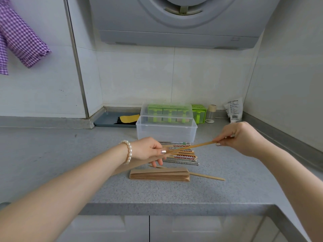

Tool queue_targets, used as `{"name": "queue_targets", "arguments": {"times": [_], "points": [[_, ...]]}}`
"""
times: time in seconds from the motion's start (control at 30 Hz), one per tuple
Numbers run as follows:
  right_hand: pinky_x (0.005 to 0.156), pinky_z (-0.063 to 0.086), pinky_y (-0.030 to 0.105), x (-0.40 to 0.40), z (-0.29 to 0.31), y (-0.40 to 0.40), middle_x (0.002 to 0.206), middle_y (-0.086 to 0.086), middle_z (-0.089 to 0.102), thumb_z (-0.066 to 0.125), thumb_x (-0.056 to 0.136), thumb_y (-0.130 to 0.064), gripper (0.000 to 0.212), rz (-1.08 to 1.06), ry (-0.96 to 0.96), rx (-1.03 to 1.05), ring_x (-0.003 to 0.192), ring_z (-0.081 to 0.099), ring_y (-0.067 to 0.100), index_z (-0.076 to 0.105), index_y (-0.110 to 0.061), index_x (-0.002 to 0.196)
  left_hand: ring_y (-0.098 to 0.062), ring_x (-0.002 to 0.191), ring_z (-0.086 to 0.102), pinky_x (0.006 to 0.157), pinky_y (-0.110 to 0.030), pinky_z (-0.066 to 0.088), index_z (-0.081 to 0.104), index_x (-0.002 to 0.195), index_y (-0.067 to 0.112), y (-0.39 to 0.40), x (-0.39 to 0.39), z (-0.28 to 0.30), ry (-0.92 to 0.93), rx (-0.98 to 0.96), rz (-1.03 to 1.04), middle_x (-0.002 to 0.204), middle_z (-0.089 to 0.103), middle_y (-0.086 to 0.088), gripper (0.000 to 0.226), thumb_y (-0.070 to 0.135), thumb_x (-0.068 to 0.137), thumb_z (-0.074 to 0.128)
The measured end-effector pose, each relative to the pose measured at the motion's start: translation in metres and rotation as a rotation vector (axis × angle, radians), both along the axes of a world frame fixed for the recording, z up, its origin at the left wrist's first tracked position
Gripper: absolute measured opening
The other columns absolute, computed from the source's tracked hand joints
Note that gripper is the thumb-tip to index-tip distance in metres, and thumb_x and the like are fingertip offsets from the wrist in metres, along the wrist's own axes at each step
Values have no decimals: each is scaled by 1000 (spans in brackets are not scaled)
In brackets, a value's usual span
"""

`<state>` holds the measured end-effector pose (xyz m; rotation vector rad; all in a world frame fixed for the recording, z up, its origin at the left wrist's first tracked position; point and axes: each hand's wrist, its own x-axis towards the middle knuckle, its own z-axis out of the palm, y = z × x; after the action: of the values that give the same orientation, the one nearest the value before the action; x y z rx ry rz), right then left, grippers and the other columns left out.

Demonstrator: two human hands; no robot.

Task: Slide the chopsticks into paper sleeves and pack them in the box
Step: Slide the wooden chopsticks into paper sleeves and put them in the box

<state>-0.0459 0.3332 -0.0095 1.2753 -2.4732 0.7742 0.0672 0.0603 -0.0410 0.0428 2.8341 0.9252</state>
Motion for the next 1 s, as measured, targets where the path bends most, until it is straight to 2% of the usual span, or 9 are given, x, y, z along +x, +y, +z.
{"name": "queue_targets", "arguments": {"times": [0.1, 0.2, 0.3, 0.37, 0.43, 0.67, 0.83, 0.93, 1.0], "points": [[59, 41, 5, 1, 7, -5, 61, -14, 64, 79, 67, -6, 21, -19, -113, 20, 66, 58, -6, 76, -26, 74, -17, 90, 69, 87, -28, 52, 64, 104, 11, 2, 0, 3, -5, 74, -10, 101, 70, 0, 28, 26, 97, 41], [61, 43, 4, 3, 13, -13, 65, -14, 65, 78, 69, -8, 18, -18, -162, 62, 60, 57, -9, 76, -23, 79, -20, 88, 69, 87, -33, 54, 63, 100, 14, 5, -3, 6, -7, 143, -13, 97, 71, -1, 26, 26, 97, 41], [70, 47, 7, 8, 16, -26, 73, -15, 68, 74, 74, -10, 18, 21, -180, 125, 66, 60, -10, 76, -22, 88, -18, 85, 70, 83, -30, 55, 63, 96, 16, 10, -5, 9, -11, 201, -5, 96, 72, -2, 24, 26, 97, 42], [78, 50, 15, 11, 16, -36, 80, -7, 73, 72, 77, -9, 20, 41, -177, 159, 73, 64, -3, 75, -21, 92, -17, 84, 70, 82, -29, 56, 64, 96, 15, 13, -6, 10, -13, 215, -1, 96, 72, -2, 24, 27, 97, 42], [80, 51, 18, 15, 14, -45, 85, -5, 73, 70, 78, -8, 20, 66, -181, 175, 77, 65, 2, 75, -20, 94, -17, 83, 70, 84, -28, 55, 64, 96, 15, 15, -7, 11, -17, 218, -4, 96, 72, -3, 25, 27, 97, 42], [65, 44, 5, 27, 2, -73, 86, 2, 74, 69, 80, -7, 21, 130, -175, 195, 68, 60, 1, 74, -16, 99, -13, 76, 70, 83, -26, 54, 62, 98, 11, 23, -8, 13, -7, 215, 9, 101, 72, -8, 28, 29, 97, 42], [74, 48, 16, 34, -1, -86, 85, 6, 74, 70, 79, -9, 35, 159, -207, 178, 65, 59, -3, 66, -15, 113, -9, 69, 70, 82, -28, 54, 62, 102, 5, 25, -9, 14, -16, 236, 11, 94, 72, -5, 30, 26, 98, 41], [80, 51, 22, 37, -3, -92, 86, 8, 74, 70, 79, -9, 44, 155, -217, 193, 72, 64, 7, 61, -15, 122, -10, 69, 70, 84, -31, 54, 62, 95, 9, 26, -9, 14, -21, 235, 18, 85, 72, 0, 25, 23, 98, 41], [77, 53, 24, 36, -5, -94, 83, 7, 73, 69, 80, -9, 48, 152, -229, 203, 73, 66, 15, 57, -16, 126, -12, 70, 70, 85, -33, 54, 62, 91, 12, 26, -8, 13, -26, 225, 32, 84, 72, 1, 24, 23, 98, 42]]}}
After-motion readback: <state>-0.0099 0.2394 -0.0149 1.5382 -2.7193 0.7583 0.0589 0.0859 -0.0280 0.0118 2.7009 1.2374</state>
